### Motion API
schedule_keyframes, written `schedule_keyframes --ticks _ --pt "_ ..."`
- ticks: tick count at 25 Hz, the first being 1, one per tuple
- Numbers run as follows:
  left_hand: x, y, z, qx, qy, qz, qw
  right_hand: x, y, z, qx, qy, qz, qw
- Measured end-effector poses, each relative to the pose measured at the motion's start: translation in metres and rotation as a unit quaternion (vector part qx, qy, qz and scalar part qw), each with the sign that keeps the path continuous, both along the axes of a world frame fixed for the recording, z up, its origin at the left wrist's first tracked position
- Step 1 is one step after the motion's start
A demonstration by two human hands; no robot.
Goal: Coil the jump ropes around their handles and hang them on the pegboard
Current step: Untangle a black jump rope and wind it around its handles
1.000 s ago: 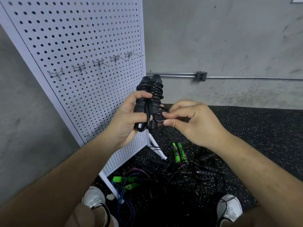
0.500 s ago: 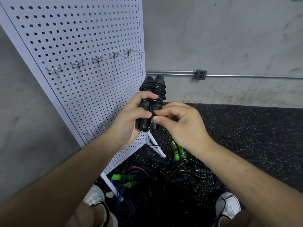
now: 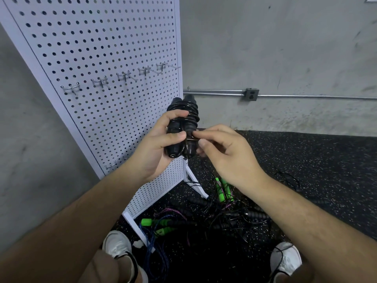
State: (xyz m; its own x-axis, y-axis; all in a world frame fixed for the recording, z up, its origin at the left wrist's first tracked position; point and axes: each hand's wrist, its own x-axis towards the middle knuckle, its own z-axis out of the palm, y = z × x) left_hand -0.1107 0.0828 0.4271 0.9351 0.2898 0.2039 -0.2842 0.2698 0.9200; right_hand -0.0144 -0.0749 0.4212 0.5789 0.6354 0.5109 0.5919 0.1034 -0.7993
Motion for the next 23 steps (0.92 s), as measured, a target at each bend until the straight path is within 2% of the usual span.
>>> schedule_keyframes --ticks 7,11,12,14,17,19,22,23 --pt "0.004 -0.009 -0.01 0.023 0.008 -0.021 0.999 -0.016 0.003 0.002 0.023 -0.008 -0.075 0.997" --pt "0.009 -0.004 -0.015 0.074 0.028 0.012 0.997 -0.005 0.001 0.005 -0.026 -0.005 -0.056 0.998" --pt "0.01 -0.003 -0.018 0.116 0.034 0.019 0.993 -0.002 0.0 0.006 -0.048 -0.039 -0.047 0.997" --pt "0.01 -0.005 -0.021 0.201 0.051 0.016 0.978 0.0 0.002 0.004 -0.094 -0.164 -0.05 0.981" --pt "0.01 -0.011 -0.023 0.252 0.087 0.002 0.964 0.0 0.008 0.0 -0.128 -0.267 -0.06 0.953" --pt "0.01 -0.01 -0.025 0.26 0.099 0.005 0.961 0.001 0.011 0.0 -0.141 -0.291 -0.073 0.943" --pt "0.01 -0.011 -0.026 0.267 0.119 -0.002 0.956 0.003 0.011 0.004 -0.153 -0.261 -0.08 0.95" --pt "0.01 -0.011 -0.028 0.265 0.122 -0.006 0.957 0.005 0.011 0.004 -0.15 -0.275 -0.077 0.947"
